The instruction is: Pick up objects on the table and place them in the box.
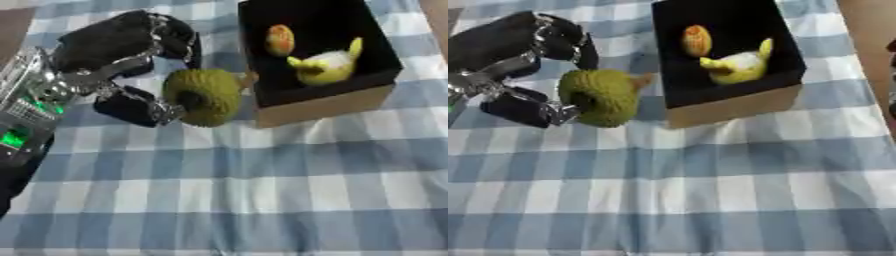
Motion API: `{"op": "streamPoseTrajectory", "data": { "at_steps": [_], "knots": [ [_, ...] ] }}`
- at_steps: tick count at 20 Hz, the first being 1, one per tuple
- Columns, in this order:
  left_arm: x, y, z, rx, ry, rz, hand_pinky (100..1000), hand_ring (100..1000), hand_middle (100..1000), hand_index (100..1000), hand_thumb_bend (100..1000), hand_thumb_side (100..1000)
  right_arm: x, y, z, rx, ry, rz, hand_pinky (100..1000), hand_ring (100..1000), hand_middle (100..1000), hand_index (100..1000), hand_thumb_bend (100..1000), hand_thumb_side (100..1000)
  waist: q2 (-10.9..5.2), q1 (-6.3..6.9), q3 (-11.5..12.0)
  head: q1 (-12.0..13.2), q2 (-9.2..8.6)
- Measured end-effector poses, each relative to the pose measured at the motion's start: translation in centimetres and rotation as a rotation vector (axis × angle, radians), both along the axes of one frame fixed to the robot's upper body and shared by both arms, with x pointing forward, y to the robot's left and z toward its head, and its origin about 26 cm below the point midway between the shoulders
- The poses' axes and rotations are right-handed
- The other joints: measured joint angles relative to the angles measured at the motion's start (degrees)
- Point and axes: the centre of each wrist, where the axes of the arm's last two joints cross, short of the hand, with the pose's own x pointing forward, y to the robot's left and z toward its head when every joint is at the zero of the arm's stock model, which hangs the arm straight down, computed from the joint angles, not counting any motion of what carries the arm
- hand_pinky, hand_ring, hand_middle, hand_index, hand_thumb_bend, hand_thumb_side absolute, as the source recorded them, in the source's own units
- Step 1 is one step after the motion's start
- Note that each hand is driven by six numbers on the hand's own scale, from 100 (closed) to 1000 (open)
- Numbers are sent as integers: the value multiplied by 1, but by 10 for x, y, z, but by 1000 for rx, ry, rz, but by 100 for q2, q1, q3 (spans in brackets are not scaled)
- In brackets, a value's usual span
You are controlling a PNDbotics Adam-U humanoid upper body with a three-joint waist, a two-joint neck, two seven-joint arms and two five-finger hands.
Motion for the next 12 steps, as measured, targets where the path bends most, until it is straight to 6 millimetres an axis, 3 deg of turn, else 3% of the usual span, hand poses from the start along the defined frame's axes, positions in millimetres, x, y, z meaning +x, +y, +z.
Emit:
{"op": "streamPoseTrajectory", "data": {
  "at_steps": [5, 12],
  "knots": [
    [6, -18, 17, -51, -28, -19, 563, 643, 525, 582, 100, 279, 0, 1, -1, 8, -2, 0, 956, 1000, 406, 989, 100, 470, 0, 0, -37, 0, -82],
    [30, -51, 47, -98, -48, -40, 568, 647, 532, 595, 100, 288, 1, 3, -1, 15, -5, 4, 956, 1000, 413, 989, 100, 470, 1, -1, -127, 31, -82]
  ]
}}
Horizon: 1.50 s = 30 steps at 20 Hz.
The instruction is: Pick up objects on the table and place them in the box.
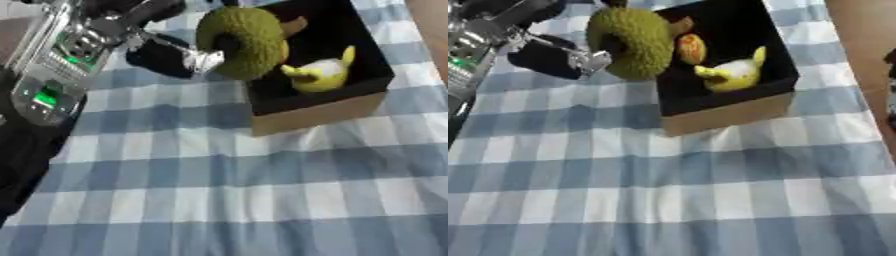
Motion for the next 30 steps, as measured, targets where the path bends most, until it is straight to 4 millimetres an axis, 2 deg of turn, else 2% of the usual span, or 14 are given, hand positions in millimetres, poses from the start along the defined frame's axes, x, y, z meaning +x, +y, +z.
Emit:
{"op": "streamPoseTrajectory", "data": {
  "at_steps": [3, 10, 17, 21, 23, 24, 25, 26, 27, 30],
  "knots": [
    [18, -13, 4, 18, 35, -10, 568, 649, 534, 601, 100, 287, 1, 1, 1, 1, -4, 4, 956, 1000, 416, 989, 100, 470, 0, 0, -54, 47, 5],
    [53, -38, -10, 47, 116, -9, 579, 649, 535, 594, 100, 280, 3, 3, 5, 9, -12, 19, 956, 1000, 419, 989, 100, 470, 0, 0, -177, 162, 8],
    [76, -51, -50, 88, 122, 77, 595, 660, 549, 611, 100, 271, 5, 4, 7, 16, -11, 35, 957, 1000, 420, 989, 100, 470, 4, 0, -227, 232, 9],
    [80, -56, -66, 84, 123, 87, 644, 690, 577, 674, 100, 253, 6, 5, 9, 19, -16, 40, 957, 1000, 422, 989, 100, 470, 5, 0, -239, 234, 9],
    [81, -57, -70, 75, 121, 85, 688, 738, 631, 757, 100, 204, 6, 5, 9, 20, -16, 41, 957, 1000, 422, 989, 100, 470, 5, 0, -247, 234, 9],
    [81, -57, -71, 73, 116, 86, 727, 786, 705, 846, 100, 214, 6, 5, 9, 20, -16, 42, 957, 1000, 422, 989, 100, 470, 5, 0, -247, 234, 9],
    [82, -57, -71, 76, 110, 90, 759, 817, 746, 882, 100, 251, 6, 5, 9, 20, -16, 42, 956, 1000, 422, 988, 100, 470, 5, 0, -247, 234, 9],
    [82, -56, -72, 78, 104, 95, 776, 831, 760, 891, 100, 280, 6, 5, 9, 20, -16, 42, 957, 1000, 422, 989, 100, 470, 5, 0, -247, 234, 9],
    [83, -56, -72, 78, 97, 101, 801, 851, 779, 905, 100, 348, 6, 5, 9, 20, -16, 42, 957, 1000, 422, 989, 100, 470, 5, 0, -247, 234, 9],
    [83, -55, -73, 58, 78, 125, 824, 872, 797, 921, 156, 431, 6, 5, 9, 19, -14, 42, 957, 1000, 421, 989, 100, 470, 5, 0, -247, 232, 9]
  ]
}}
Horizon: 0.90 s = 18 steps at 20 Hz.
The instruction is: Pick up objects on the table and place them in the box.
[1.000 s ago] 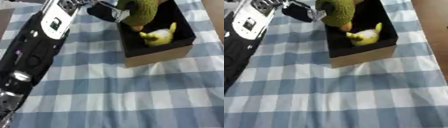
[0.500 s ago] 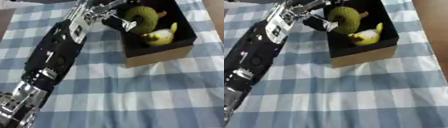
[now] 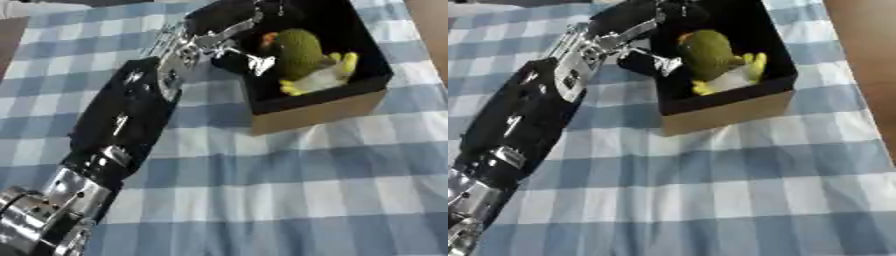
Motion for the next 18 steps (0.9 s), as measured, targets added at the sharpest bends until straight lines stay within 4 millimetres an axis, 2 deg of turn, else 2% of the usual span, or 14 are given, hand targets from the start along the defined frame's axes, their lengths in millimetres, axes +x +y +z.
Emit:
{"op": "streamPoseTrajectory", "data": {
  "at_steps": [1, 7, 8, 10, 11, 14, 16, 18],
  "knots": [
    [0, 0, 0, -14, -8, 6, 825, 875, 799, 924, 167, 470, 0, 0, 0, 0, 0, 0, 957, 1000, 419, 989, 100, 470, 0, 0, 1, -1, 0],
    [-7, -1, 17, -137, -45, 0, 820, 876, 797, 924, 220, 538, 0, 0, 0, -1, 3, 0, 956, 1000, 417, 988, 100, 470, 0, 0, 26, -8, 1],
    [-9, -1, 20, -151, -45, -3, 819, 874, 795, 922, 214, 538, 0, 0, 0, -2, 4, 0, 956, 1000, 417, 988, 100, 470, 0, 0, 29, -9, 1],
    [-11, 0, 25, -174, -43, -10, 807, 866, 786, 916, 109, 519, 0, 0, 0, -2, 4, 0, 956, 1000, 419, 988, 100, 470, 0, 0, 35, -11, 2],
    [-12, 2, 29, -190, -40, -14, 801, 862, 782, 915, 100, 518, 0, 0, 0, -2, 4, 0, 956, 1000, 420, 988, 100, 470, 0, 0, 39, -16, 2],
    [-16, 10, 36, -265, -9, -36, 783, 848, 769, 907, 100, 526, 0, 0, 0, -1, 4, 0, 956, 1000, 421, 988, 100, 470, 0, 2, 58, -44, 4],
    [-22, 21, 44, -339, 20, -57, 772, 839, 761, 894, 100, 574, 0, 0, 0, -1, 3, -1, 956, 1000, 424, 987, 100, 470, 0, 2, 68, -57, 4],
    [-29, 35, 53, -419, 52, -81, 759, 831, 755, 890, 100, 571, 0, 0, 0, 1, -1, -1, 955, 1000, 425, 987, 100, 470, 0, 2, 87, -69, 4]
  ]
}}
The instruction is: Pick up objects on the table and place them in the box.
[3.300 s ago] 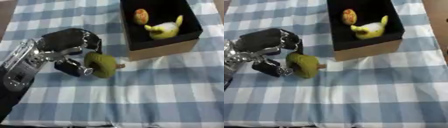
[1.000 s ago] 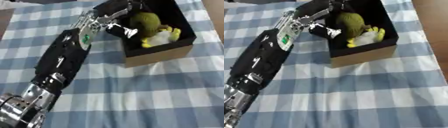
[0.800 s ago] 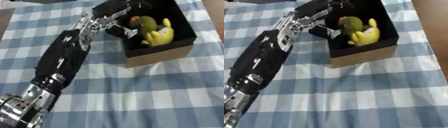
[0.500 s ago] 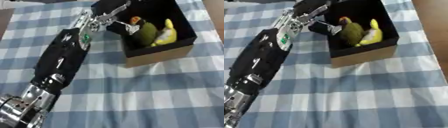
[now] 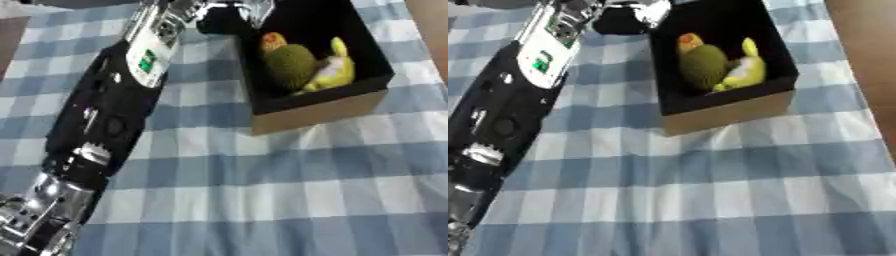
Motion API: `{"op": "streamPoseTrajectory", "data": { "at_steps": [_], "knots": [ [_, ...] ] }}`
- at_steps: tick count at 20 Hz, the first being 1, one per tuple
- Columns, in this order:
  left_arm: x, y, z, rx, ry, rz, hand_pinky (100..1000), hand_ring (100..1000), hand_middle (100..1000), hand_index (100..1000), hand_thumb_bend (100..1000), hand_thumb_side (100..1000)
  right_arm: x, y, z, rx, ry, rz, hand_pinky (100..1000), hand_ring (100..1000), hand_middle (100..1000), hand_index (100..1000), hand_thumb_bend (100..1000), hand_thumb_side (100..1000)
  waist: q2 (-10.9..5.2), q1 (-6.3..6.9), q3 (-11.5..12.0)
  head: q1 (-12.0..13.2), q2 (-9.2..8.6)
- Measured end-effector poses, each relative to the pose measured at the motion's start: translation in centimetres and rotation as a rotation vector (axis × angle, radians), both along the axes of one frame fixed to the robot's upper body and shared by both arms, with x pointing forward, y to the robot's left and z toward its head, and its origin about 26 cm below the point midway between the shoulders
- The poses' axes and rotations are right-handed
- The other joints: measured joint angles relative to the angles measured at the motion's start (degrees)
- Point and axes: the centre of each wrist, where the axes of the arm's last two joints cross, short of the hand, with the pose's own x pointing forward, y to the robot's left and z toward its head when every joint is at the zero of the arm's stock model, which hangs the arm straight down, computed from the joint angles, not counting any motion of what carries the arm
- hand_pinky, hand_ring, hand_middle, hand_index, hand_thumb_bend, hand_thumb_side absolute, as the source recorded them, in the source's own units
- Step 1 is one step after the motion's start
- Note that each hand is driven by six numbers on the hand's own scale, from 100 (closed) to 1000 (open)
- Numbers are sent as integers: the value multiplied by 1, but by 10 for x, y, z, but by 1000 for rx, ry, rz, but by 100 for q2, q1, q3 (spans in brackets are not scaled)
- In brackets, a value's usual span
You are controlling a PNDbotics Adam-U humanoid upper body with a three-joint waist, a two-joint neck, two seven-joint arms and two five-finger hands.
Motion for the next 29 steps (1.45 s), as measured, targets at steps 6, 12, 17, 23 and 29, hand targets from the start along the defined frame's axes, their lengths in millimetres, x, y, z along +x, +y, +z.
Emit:
{"op": "streamPoseTrajectory", "data": {
  "at_steps": [6, 12, 17, 23, 29],
  "knots": [
    [-35, 54, 21, -225, 84, -108, 738, 815, 739, 893, 100, 589, 0, 0, 0, 6, -16, -2, 953, 1000, 426, 984, 100, 470, 1, -3, 70, -13, -11],
    [-68, 106, 18, -430, 205, -197, 743, 809, 731, 899, 100, 634, -2, -2, -2, 10, -36, -12, 951, 1000, 429, 982, 100, 470, 10, -172, 146, -14, -70],
    [-92, 138, 8, -579, 265, -250, 746, 804, 722, 899, 100, 645, -2, -2, -6, 24, -54, -22, 950, 1000, 428, 981, 100, 470, 57, -278, 208, -4, -139],
    [-119, 152, -1, -682, 272, -363, 761, 804, 717, 898, 100, 647, -3, 0, -10, 37, -83, -27, 948, 1000, 438, 974, 100, 470, 103, -437, 262, 47, -213],
    [-128, 154, -9, -689, 269, -478, 767, 806, 720, 897, 100, 647, -3, 0, -12, 52, -118, -30, 946, 1000, 448, 969, 100, 470, 120, -528, 286, 99, -257]
  ]
}}
